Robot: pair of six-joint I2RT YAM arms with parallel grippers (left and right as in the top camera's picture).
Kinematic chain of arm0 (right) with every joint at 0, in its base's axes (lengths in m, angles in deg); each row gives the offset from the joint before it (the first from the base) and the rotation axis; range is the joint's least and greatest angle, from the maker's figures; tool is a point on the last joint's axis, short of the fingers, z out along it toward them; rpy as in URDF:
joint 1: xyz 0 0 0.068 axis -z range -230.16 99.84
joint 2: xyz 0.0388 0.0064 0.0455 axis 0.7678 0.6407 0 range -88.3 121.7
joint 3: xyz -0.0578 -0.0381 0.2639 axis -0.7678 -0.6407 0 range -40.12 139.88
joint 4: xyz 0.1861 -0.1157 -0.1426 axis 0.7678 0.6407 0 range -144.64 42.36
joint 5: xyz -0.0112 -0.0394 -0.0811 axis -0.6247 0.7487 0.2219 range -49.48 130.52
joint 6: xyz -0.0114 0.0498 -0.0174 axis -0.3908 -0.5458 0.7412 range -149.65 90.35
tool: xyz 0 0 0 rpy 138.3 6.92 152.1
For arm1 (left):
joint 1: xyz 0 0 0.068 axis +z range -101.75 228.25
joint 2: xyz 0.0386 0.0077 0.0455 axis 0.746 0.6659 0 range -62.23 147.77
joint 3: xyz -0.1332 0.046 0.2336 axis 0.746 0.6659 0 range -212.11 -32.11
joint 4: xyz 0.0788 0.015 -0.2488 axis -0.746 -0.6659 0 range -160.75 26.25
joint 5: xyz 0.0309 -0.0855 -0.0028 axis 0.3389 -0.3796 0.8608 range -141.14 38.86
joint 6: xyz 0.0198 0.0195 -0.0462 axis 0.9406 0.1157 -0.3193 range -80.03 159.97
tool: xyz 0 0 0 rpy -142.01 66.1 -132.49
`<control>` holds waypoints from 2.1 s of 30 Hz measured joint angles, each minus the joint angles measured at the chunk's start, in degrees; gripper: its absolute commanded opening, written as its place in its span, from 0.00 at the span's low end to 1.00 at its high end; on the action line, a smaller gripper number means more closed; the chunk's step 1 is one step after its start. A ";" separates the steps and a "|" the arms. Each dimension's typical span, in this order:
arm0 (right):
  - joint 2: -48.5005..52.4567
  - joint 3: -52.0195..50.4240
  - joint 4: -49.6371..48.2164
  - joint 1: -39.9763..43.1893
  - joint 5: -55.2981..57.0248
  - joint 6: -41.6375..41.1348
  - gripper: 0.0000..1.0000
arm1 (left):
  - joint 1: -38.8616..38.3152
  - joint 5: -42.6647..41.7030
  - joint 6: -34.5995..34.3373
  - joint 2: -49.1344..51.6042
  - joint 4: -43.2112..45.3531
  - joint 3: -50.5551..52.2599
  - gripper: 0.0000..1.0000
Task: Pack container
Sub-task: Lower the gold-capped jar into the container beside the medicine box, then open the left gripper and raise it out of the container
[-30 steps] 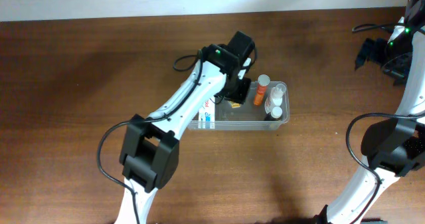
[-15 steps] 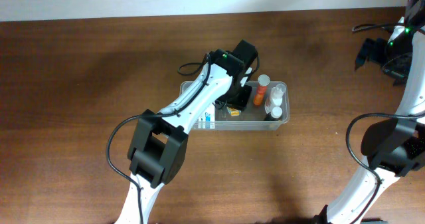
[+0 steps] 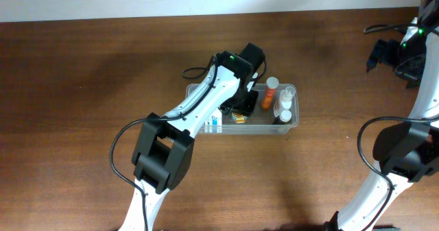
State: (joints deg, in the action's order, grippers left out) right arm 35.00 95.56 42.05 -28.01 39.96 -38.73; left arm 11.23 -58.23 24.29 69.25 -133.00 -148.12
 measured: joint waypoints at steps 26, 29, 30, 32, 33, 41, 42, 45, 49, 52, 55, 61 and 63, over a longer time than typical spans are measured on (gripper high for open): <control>0.00 0.00 0.00 0.00 0.00 0.04 0.98 | -0.15 0.46 -0.02 0.00 -1.22 0.00 0.44; 0.00 0.00 0.00 0.00 0.00 0.04 0.98 | -0.15 0.46 -0.02 0.00 -1.22 0.00 0.44; 0.00 0.00 0.00 0.00 0.00 0.04 0.98 | -0.15 0.46 0.00 0.00 -1.22 0.00 0.44; 0.00 0.00 0.00 0.00 0.00 0.02 0.98 | -0.15 0.46 0.00 0.00 -1.22 0.00 0.55; 0.00 0.00 0.00 0.00 0.00 0.00 0.98 | -0.15 0.44 -0.17 0.00 -1.25 0.00 0.56; 0.00 0.00 0.00 0.00 0.00 0.04 0.98 | -0.15 0.46 -0.24 0.00 -1.92 0.00 0.55; 0.00 0.00 0.00 0.00 0.00 0.00 0.98 | -0.15 0.48 -0.24 0.00 -1.95 0.00 0.56; 0.00 0.00 0.00 0.00 0.00 0.00 0.98 | -0.15 0.46 -0.26 0.00 -1.92 0.00 0.55; 0.00 0.00 0.00 0.00 0.00 0.02 0.98 | -0.15 0.46 -0.24 0.00 -1.90 0.00 0.54; 0.00 0.00 0.00 0.00 0.00 0.02 0.98 | -0.15 0.46 -0.24 0.00 -1.88 0.00 0.55; 0.00 0.00 0.00 0.00 0.00 0.02 0.98 | -0.15 0.48 -0.11 0.00 -1.49 0.00 0.55; 0.00 0.00 0.00 0.00 0.00 0.02 0.98 | -0.15 0.70 1.20 0.04 -1.44 -1.99 0.55; 0.00 0.00 0.00 0.00 0.00 0.04 0.98 | -0.15 1.53 1.38 0.04 -2.27 -4.28 0.55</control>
State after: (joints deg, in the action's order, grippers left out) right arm 35.00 95.56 42.05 -28.01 39.96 -38.69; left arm 11.08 -56.70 25.67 69.30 -135.28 -152.40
